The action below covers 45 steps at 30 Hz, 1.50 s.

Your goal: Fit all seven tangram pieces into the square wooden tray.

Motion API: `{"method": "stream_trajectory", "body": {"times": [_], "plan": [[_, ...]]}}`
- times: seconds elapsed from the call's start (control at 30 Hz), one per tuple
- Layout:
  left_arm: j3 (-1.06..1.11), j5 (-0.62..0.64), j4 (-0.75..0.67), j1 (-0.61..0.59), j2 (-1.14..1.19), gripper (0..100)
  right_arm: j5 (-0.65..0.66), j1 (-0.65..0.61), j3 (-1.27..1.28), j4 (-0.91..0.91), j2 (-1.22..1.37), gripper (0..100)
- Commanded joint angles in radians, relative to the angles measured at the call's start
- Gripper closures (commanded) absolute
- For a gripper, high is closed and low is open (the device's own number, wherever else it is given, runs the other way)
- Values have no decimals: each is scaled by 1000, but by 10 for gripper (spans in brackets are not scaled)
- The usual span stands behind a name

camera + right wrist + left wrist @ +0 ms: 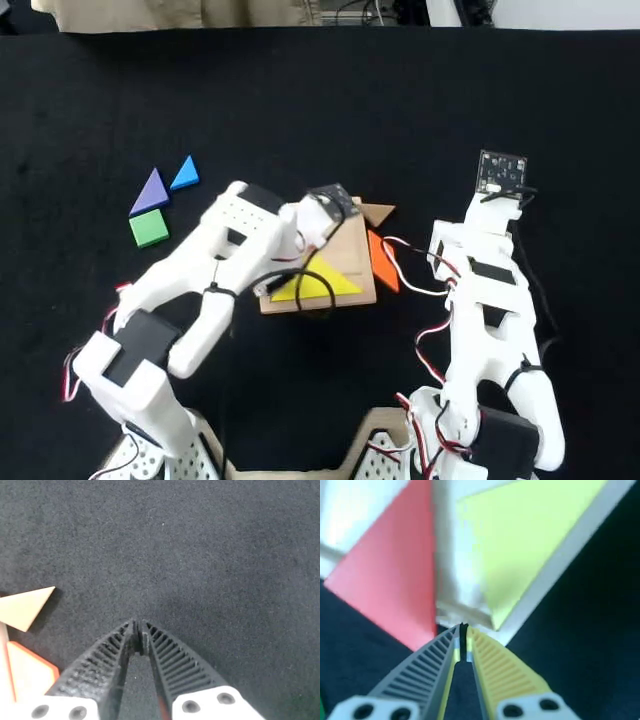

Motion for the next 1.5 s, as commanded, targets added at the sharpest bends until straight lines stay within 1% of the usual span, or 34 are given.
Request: {"method": "stream_trajectory", "body": {"times": [0.0, 0.1, 0.23, 0.3, 0.4, 0.47, 0.6, 0.77, 0.93, 1.03, 1.13, 1.2, 1.27, 1.3, 1.4, 1.47], "plan": [[-93, -2, 11, 25, -21, 970, 2, -18, -38, -18, -39, 987], [-116, -2, 26, 13, -21, 970, 2, -18, -38, -18, -39, 987], [-107, -8, 103, -19, -20, 970, 2, -18, -38, -18, -39, 987], [-81, -9, 101, -47, -20, 970, 2, -20, -38, -18, -39, 987], [-41, -15, 63, -87, -11, 970, 2, -20, -38, -18, -39, 987], [-1, -49, 17, -97, -11, 970, 2, -20, -38, -17, -39, 987], [33, -57, -57, -113, -11, 970, 2, -20, -38, -15, -39, 987], [24, -58, -98, -170, -11, 970, 2, -20, -38, -15, -39, 987], [-36, -58, -143, -236, -11, 970, 2, -20, -38, -17, -39, 987], [-36, -54, -204, -229, -9, 970, 2, -20, -38, -17, -39, 987], [-31, -49, -249, -191, -9, 970, 2, -20, -38, -15, -39, 987], [-41, -12, -256, -160, -15, 970, 2, -20, -38, -15, -39, 987], [-61, 28, -247, -139, -21, 970, 2, -20, -38, -14, -39, 987], [-79, 40, -221, -134, -23, 970, 2, -20, -38, -14, -39, 987], [-168, 72, -68, -136, -69, 970, 2, -21, -41, -12, -44, 987], [-202, 101, 28, -137, -124, 970, 11, -23, -65, 26, -51, 985]]}}
